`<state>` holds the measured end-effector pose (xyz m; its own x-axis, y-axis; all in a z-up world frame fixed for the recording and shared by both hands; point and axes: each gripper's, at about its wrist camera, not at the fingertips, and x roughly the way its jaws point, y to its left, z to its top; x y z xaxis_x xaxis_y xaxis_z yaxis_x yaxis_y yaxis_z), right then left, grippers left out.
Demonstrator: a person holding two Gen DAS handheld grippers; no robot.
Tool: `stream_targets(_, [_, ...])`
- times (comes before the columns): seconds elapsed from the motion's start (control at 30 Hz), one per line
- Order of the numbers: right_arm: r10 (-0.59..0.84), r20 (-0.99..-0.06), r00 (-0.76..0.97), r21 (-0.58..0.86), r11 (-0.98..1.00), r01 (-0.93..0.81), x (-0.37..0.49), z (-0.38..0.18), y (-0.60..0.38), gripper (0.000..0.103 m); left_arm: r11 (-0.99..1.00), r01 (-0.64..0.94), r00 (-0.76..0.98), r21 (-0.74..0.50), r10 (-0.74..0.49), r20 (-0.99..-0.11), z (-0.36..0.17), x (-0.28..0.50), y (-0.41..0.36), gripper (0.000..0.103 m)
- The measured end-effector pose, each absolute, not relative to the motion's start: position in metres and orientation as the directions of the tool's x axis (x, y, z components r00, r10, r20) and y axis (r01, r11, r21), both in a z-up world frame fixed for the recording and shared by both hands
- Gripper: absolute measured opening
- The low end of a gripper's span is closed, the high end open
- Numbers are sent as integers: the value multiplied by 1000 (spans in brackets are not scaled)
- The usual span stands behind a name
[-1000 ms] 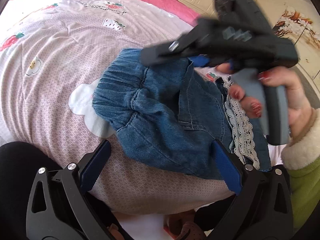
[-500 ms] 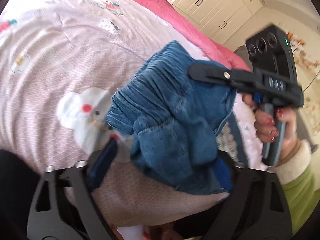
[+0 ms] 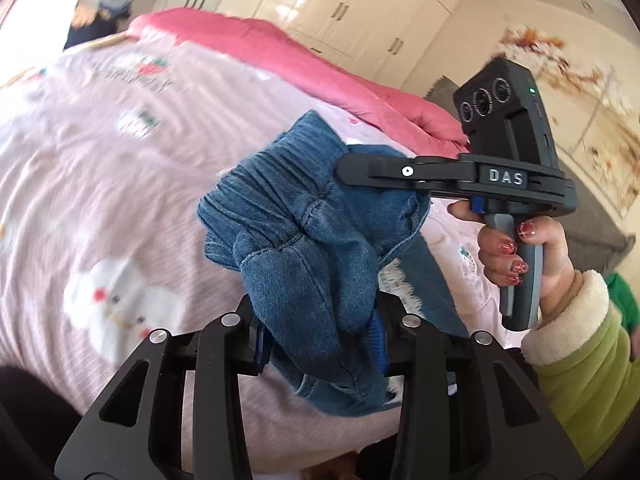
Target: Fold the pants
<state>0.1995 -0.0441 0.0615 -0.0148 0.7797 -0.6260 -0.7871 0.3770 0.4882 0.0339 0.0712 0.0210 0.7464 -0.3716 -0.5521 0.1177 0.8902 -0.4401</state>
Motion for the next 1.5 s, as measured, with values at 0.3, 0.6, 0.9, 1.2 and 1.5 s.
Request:
stream_targets(0.3, [810, -583, 69, 532, 444, -721, 215, 43, -122, 44, 915, 210, 706, -345, -386, -594, 25, 65, 8, 29])
stream_targets(0.6, [852, -484, 199, 621, 495, -608, 225, 39, -198, 73, 915, 310, 667, -257, -402, -627, 17, 81, -46, 30])
stream_targets(0.9, [761, -598, 251, 575, 626, -527, 230, 16, -209, 79, 821, 488, 524, -296, -547, -653, -4, 63, -82, 53])
stream_targets(1.2, [682, -627, 376, 420, 703, -574, 197, 38, -217, 87, 916, 314, 673, -249, -400, -623, 31, 77, 5, 76])
stream_targets(1.5, [585, -656, 477, 160, 725, -670, 126, 49, -210, 89, 923, 280, 553, -264, -380, -741, 7, 172, 40, 78])
